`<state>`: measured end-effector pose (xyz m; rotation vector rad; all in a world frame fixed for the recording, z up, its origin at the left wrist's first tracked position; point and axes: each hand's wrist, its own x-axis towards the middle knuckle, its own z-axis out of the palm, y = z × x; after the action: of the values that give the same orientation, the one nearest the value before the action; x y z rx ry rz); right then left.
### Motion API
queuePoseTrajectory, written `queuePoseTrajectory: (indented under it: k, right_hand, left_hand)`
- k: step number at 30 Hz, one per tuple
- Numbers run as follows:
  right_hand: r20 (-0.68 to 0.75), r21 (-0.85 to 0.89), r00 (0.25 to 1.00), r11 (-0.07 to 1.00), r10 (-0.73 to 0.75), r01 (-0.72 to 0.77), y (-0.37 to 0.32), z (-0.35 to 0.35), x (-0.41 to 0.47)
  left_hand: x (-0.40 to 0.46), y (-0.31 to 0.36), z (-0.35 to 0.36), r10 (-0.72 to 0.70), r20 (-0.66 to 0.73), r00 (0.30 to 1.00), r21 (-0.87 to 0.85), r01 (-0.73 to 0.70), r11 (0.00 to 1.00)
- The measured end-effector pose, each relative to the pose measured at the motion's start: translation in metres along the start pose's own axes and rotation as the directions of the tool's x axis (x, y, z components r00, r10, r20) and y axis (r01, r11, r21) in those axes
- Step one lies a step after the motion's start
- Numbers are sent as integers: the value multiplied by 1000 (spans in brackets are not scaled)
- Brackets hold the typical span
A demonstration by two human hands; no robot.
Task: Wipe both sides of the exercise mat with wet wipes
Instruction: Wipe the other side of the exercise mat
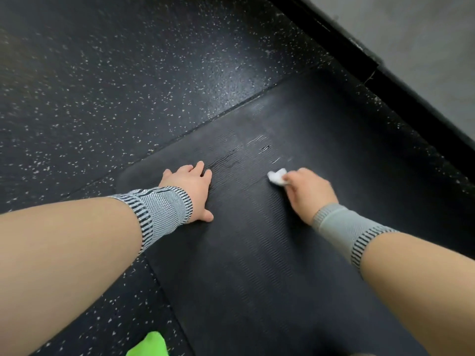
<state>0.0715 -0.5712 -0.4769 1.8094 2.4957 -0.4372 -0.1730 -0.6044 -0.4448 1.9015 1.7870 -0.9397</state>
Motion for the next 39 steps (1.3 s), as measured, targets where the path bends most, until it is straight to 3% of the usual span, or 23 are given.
queuePoseTrajectory:
  k: [2,4,6,8,9,10,12,14,15,16,18,21,22,24,26,27,28,30,33,35,36,38,39]
  right_hand:
    - [-88,112,952,952,294,-283,9,-5,10]
    - [-96,145,940,939,327,-312,-3,-3,8]
    - [-19,120,997,990,71,-68,-24,8,-6]
    - [28,108,976,971,-217,213,-33,13,-18]
    - [15,93,960,956,-280,277,-27,13,-15]
    - [-7,68,968,965,-253,252,-19,9,-8]
    - [-41,29,999,1000,10,-9,1,3,8]
    - [-106,120,929,932,354,-342,12,-2,15]
    - [-115,139,909,913,401,-385,7,-2,13]
    - [-115,118,927,932,356,-343,-2,1,10]
    - [-90,102,994,993,62,-52,-23,10,-5]
    - [-29,60,949,947,-313,314,-24,16,-8]
    - [-28,30,956,956,-291,292,-16,12,0]
    - [-58,11,998,1000,-24,25,-1,3,19]
    - [-112,119,936,940,333,-320,5,-3,30]
    - [-125,148,913,917,389,-371,-1,-4,31]
    - [-117,141,927,930,357,-340,-11,-2,29]
    - [-49,104,992,988,119,-114,-34,6,18]
    - [39,49,979,979,-200,198,-42,7,10]
    - [-8,34,994,993,-113,113,-28,-1,24]
    - [-47,57,998,998,35,-32,-19,-5,32]
    - [-89,164,926,923,366,-349,-11,-10,42]
    - [-97,176,908,905,408,-388,-15,-8,42]
  left_hand:
    - [0,0,-2,1,7,1000,19,-1,1000]
    - [1,1,-2,4,10,1000,32,-4,999]
    - [2,1,-2,7,4,1000,38,-7,999]
    - [2,0,-1,10,1,1000,41,-10,999]
    - [2,0,-1,10,-1,1000,44,-9,999]
    - [2,-1,-1,9,-4,1000,49,-9,999]
    - [2,0,-2,11,-4,1000,57,-11,998]
    - [2,1,-3,11,-1,1000,66,-11,998]
    - [2,1,-3,11,0,1000,69,-11,998]
    - [2,2,-3,12,0,1000,71,-12,997]
    - [3,1,-3,14,1,1000,71,-14,997]
    - [2,-1,-3,20,-6,1000,74,-19,997]
    - [2,-1,-2,22,-8,1000,73,-21,997]
    - [2,0,-2,22,-7,1000,70,-22,997]
    - [2,0,-3,19,-2,1000,74,-19,997]
    - [2,0,-4,19,-2,1000,72,-19,997]
    - [2,0,-4,22,-2,1000,70,-22,997]
    - [2,-1,-3,26,-7,1000,66,-26,997]
    - [2,-1,-2,30,-18,999,59,-29,998]
    - [3,-1,-2,32,-17,999,59,-31,998]
    - [3,-1,-2,33,-12,999,58,-32,998]
    - [3,-1,-3,32,-6,999,59,-32,998]
    - [3,-1,-2,32,-7,999,59,-31,998]
